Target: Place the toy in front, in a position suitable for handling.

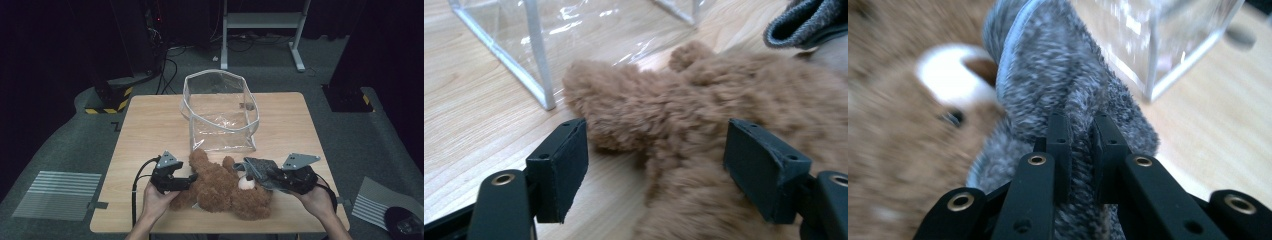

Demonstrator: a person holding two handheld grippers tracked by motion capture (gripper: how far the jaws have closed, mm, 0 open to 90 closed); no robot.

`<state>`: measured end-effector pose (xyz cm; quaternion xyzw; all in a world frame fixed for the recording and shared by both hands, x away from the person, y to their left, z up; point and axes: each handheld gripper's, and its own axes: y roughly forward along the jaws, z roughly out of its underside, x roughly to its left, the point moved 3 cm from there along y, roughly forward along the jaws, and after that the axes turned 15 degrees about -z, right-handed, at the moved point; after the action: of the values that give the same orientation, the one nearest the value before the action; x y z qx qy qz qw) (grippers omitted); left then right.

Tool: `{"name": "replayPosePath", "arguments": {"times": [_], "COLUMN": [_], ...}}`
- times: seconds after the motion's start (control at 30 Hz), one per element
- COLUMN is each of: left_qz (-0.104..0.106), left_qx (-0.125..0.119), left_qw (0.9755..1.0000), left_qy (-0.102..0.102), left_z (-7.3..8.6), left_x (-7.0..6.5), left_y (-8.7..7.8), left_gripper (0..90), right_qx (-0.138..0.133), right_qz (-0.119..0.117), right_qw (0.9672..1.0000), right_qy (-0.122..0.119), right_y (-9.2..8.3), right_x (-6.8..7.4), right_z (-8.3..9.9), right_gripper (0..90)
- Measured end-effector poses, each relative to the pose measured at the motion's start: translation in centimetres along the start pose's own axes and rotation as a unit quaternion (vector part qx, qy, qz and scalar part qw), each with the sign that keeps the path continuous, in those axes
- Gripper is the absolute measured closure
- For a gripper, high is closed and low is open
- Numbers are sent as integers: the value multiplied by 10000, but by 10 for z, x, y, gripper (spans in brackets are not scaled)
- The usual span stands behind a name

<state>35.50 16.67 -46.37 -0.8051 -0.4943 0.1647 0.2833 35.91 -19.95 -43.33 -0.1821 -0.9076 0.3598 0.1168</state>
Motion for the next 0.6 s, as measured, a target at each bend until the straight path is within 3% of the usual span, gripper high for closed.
{"name": "replayPosePath", "arguments": {"times": [0.1,0.2,0.27,0.37,0.47,0.6], "left_qz": [124,184,167,62,119,82], "left_qx": [2,51,120,273,257,340], "left_qw": [9999,9998,9996,9988,9992,9992], "left_qy": [-11,113,211,407,294,214], "left_z": [1,1,2,8,13,18], "left_x": [-3,-8,-12,-17,-17,-22], "left_y": [-7,-14,-15,-11,-4,15], "left_gripper": [245,234,231,225,225,262], "right_qx": [-402,-585,-537,-246,-12,-57], "right_qz": [-68,-303,-465,-593,-552,-506], "right_qw": [9990,9972,9966,9968,9974,9978], "right_qy": [-197,-357,-417,-485,-466,-414], "right_y": [-15,-22,-18,-1,14,18], "right_x": [14,27,34,38,34,25], "right_z": [-12,-26,-32,-33,-27,-25], "right_gripper": [808,808,808,808,806,807]}}
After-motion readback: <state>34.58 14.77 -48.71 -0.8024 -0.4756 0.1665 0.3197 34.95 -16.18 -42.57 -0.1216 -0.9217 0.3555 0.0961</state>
